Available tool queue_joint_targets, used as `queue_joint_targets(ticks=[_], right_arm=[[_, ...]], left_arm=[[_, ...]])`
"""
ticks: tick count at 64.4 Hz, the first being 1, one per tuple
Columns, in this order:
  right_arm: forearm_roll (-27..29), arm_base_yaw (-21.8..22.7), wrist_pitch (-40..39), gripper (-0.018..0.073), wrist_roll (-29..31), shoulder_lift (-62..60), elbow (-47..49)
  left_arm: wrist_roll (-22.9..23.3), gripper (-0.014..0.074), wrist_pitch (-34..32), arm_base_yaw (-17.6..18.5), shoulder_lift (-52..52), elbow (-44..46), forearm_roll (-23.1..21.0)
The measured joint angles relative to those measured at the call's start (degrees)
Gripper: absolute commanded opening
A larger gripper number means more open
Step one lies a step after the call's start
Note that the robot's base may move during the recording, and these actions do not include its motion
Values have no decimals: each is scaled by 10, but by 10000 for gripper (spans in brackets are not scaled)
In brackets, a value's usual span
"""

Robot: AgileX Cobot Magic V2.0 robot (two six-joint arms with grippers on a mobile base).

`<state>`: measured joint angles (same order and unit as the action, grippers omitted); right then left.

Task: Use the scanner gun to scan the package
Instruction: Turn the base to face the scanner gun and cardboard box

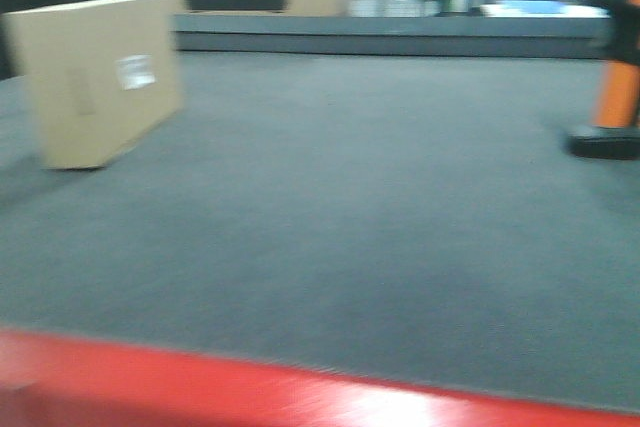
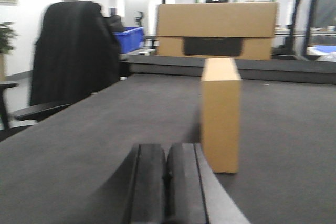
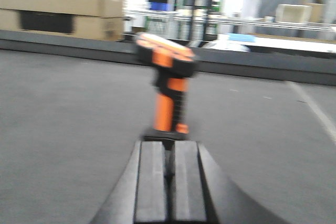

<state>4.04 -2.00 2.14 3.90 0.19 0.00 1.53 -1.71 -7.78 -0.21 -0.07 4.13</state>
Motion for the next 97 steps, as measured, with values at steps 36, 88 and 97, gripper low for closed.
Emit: queue_joint_targets(ticks=[36, 88, 97], right_arm=[[0, 0, 0, -162, 0, 0, 0], [0, 0, 0, -162, 0, 0, 0], [0, 0, 0, -162, 0, 0, 0]], left_arm=[[0, -111, 0, 26, 0, 0, 0], [0, -111, 0, 27, 0, 0, 0], [0, -111, 0, 27, 0, 0, 0]])
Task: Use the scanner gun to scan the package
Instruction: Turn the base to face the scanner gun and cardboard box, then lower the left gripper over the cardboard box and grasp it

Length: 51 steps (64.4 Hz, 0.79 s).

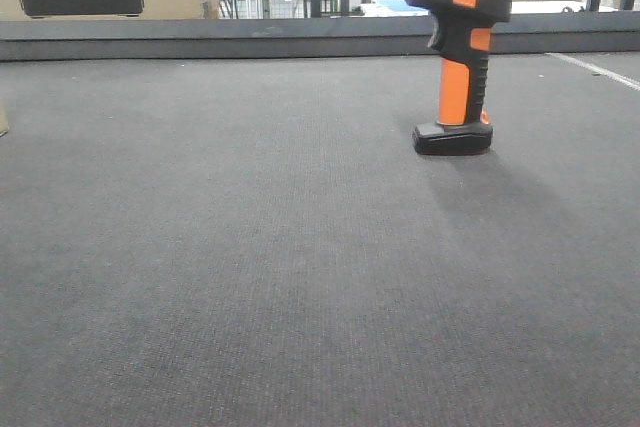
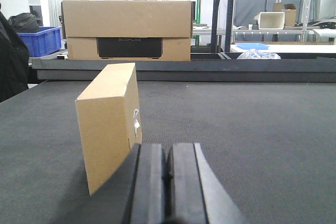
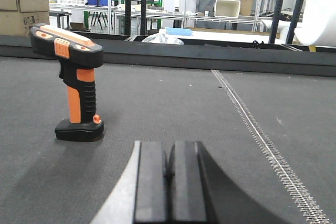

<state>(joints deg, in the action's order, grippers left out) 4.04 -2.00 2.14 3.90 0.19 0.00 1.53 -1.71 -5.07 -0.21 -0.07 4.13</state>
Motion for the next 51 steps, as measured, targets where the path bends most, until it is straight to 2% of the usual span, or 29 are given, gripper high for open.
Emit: queue_joint_targets(ticks=[29, 39, 44, 51], right_arm=[[0, 0, -16, -162, 0, 0, 0], [10, 0, -46, -162, 0, 0, 2], [15, 0, -42, -162, 0, 0, 24], [16, 0, -34, -162, 0, -1, 93]], left_arm=[[0, -111, -6, 0, 0, 0, -1], [0, -111, -69, 0, 0, -1, -3], [0, -111, -84, 0, 0, 6, -13], [0, -111, -51, 0, 1, 60, -19]])
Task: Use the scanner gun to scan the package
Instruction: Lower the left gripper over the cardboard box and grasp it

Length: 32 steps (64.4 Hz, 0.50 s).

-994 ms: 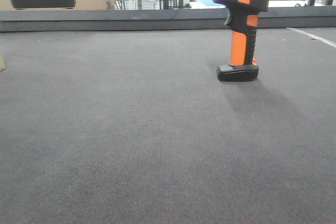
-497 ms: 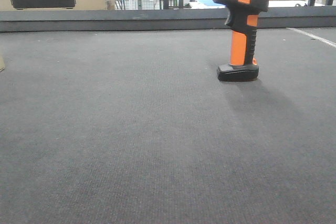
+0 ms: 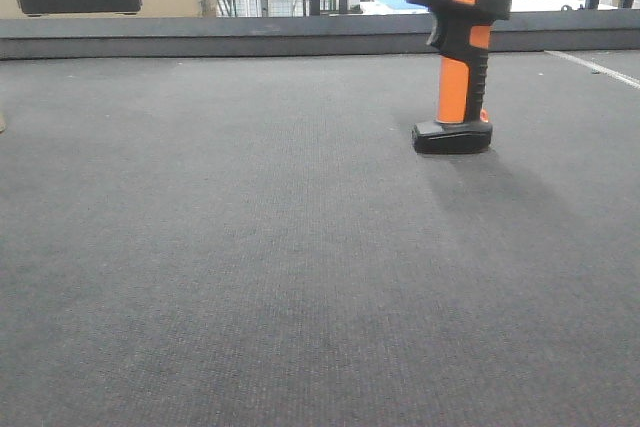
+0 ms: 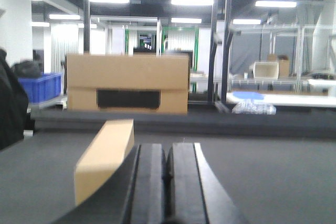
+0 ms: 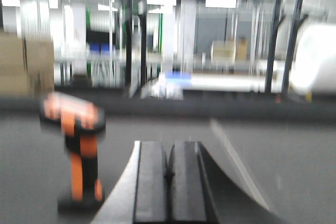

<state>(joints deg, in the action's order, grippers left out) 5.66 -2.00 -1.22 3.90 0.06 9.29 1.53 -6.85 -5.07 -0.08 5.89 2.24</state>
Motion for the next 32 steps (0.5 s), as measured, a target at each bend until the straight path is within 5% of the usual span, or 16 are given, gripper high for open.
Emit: queue_joint_targets(ticks=[9, 20, 32], right_arm=[[2, 0, 30, -162, 0, 44, 109], [2, 0, 50, -143, 0, 168, 228], [2, 0, 60, 132, 0, 292, 324]], left_arm=[[0, -53, 72, 0, -22, 120, -1], [0, 199, 158, 0, -98, 245, -1], [0, 391, 216, 0, -195, 345, -1]])
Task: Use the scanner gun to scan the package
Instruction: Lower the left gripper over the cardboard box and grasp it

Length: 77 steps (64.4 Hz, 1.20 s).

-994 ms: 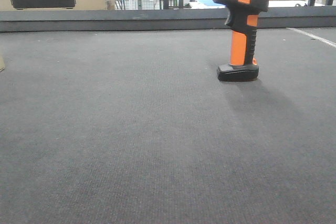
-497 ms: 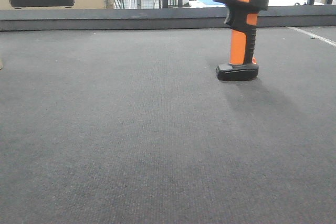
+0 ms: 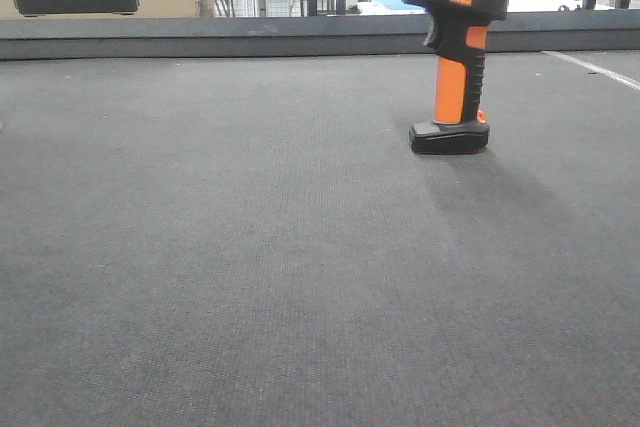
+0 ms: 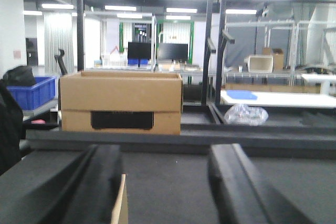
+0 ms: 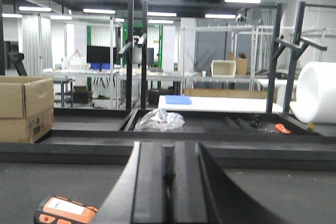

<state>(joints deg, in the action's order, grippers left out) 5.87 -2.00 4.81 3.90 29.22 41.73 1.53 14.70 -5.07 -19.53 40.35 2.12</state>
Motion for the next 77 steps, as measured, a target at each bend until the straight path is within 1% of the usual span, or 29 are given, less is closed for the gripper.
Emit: queue_joint_targets(ticks=[11, 15, 16, 18, 27, 34, 41, 46, 50, 54, 58, 66, 68, 71, 77], right_arm=[[1, 0, 1, 477, 0, 92, 42], [1, 0, -1, 568, 0, 119, 46], [1, 0, -1, 577, 0, 124, 46], [2, 0, -1, 569, 0, 137, 46], [27, -1, 4, 569, 0, 188, 46], [30, -25, 4, 569, 0, 214, 46], [14, -82, 0, 569, 0, 243, 46], [-2, -127, -2, 569, 0, 260, 46], [-9, -161, -10, 569, 0, 276, 46], [-14, -188, -17, 569, 0, 288, 46], [-16, -208, -21, 569, 0, 302, 46], [-16, -220, -25, 569, 0, 323, 46], [-16, -220, -25, 569, 0, 328, 46], [-16, -221, -25, 569, 0, 334, 46], [-16, -221, -25, 569, 0, 336, 46]], left_arm=[[0, 516, 52, 0, -81, 66, 0], [0, 577, 84, 0, -110, 91, 0], [0, 590, 92, 0, -116, 96, 0], [0, 608, 109, 0, -130, 108, 0], [0, 601, 190, 0, -197, 170, 0], [0, 601, 254, 0, -252, 224, 0], [-2, 601, 329, 0, -318, 283, 1], [-15, 601, 376, 0, -364, 321, 1], [-29, 601, 412, -8, -400, 348, 1], [-42, 601, 441, -24, -433, 372, -5], [-64, 601, 466, -54, -462, 400, -21], [-114, 601, 514, -123, -522, 452, -78], [-121, 601, 523, -137, -535, 465, -85], [-129, 601, 537, -158, -559, 490, -89], [-140, 601, 548, -174, -608, 526, -78]])
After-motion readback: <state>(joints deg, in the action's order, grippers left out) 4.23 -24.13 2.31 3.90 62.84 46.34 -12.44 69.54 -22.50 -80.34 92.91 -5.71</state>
